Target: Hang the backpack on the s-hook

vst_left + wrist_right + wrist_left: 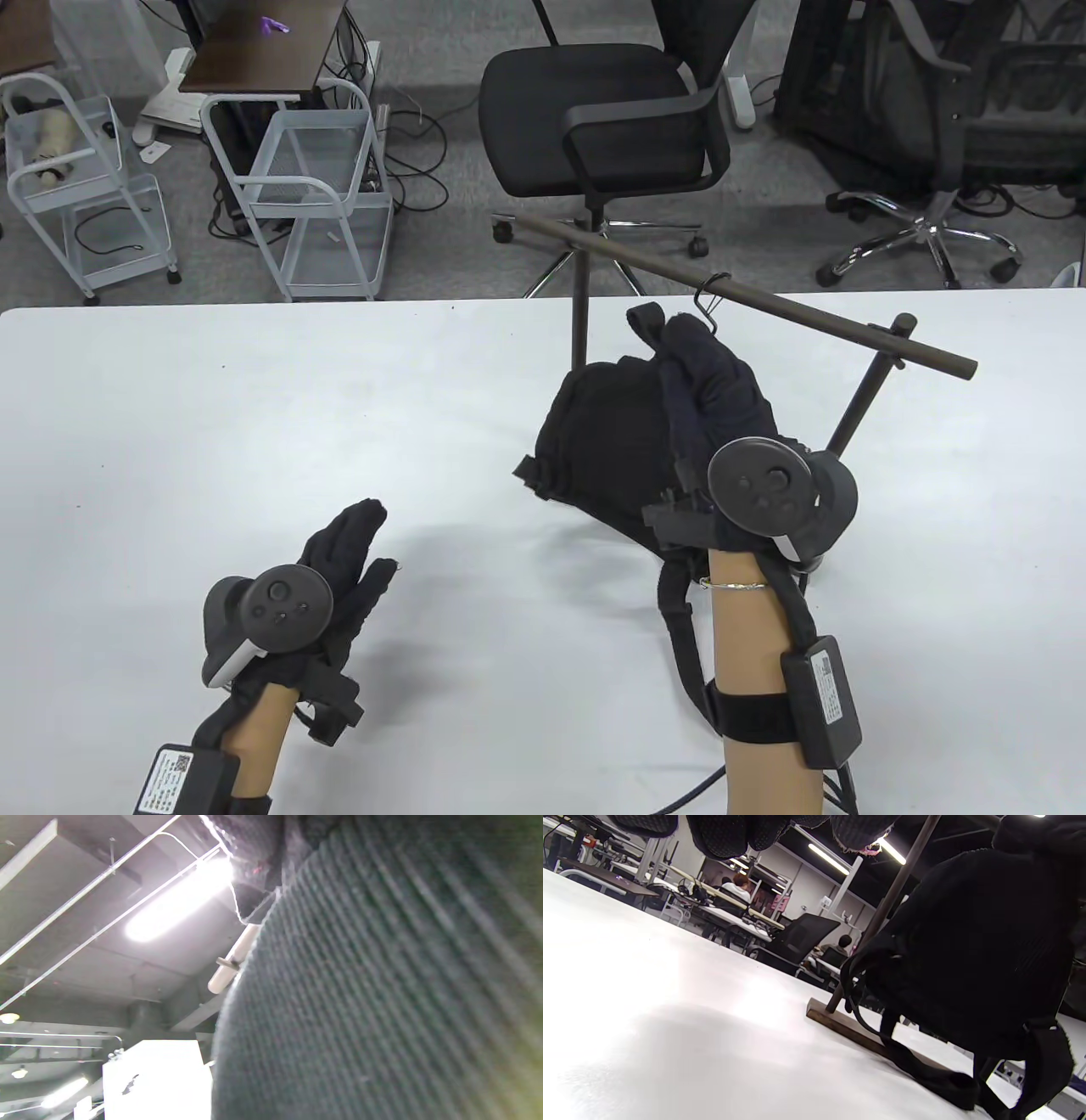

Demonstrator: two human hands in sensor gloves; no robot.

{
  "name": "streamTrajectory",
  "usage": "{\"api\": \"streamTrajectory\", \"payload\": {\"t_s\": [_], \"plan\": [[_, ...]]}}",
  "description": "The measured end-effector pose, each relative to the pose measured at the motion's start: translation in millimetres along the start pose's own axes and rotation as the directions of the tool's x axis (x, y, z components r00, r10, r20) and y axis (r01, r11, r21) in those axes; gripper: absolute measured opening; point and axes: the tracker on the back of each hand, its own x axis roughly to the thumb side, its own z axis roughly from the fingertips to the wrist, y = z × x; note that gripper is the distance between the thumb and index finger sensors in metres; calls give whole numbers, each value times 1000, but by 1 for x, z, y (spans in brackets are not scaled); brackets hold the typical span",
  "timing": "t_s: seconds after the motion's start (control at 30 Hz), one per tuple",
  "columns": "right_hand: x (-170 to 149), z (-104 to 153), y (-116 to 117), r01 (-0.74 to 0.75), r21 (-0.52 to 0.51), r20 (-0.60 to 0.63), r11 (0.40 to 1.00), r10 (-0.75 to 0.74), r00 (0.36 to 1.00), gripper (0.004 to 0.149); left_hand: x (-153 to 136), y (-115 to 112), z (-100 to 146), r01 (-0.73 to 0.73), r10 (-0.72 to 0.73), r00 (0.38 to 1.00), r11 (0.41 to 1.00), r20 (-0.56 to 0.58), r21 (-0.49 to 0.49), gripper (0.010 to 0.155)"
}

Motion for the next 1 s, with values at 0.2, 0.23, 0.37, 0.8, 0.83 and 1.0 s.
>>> {"api": "streamTrajectory", "payload": {"t_s": [0.2,0.23,0.37,0.8,0.83,1.0], "plan": [[-13,-1,11,-121,-2,-49,993,121,991,42,0,0,0,14,-14,1000,1000,0,-2,62],[-14,1,12,-152,1,-54,988,152,987,42,-1,0,0,15,-15,1000,1000,-2,-4,62],[-22,5,17,-260,16,-68,965,261,963,43,-2,1,0,31,-31,999,1000,-8,-5,62],[-22,63,-15,-420,84,180,903,401,898,68,10,-1,4,130,-126,990,989,56,-70,62],[-19,75,-18,-378,89,207,921,354,912,69,13,-2,4,128,-123,990,989,67,-76,63],[-16,118,-2,-242,279,304,929,154,940,71,23,-4,6,117,-106,987,989,117,-95,65]]}}
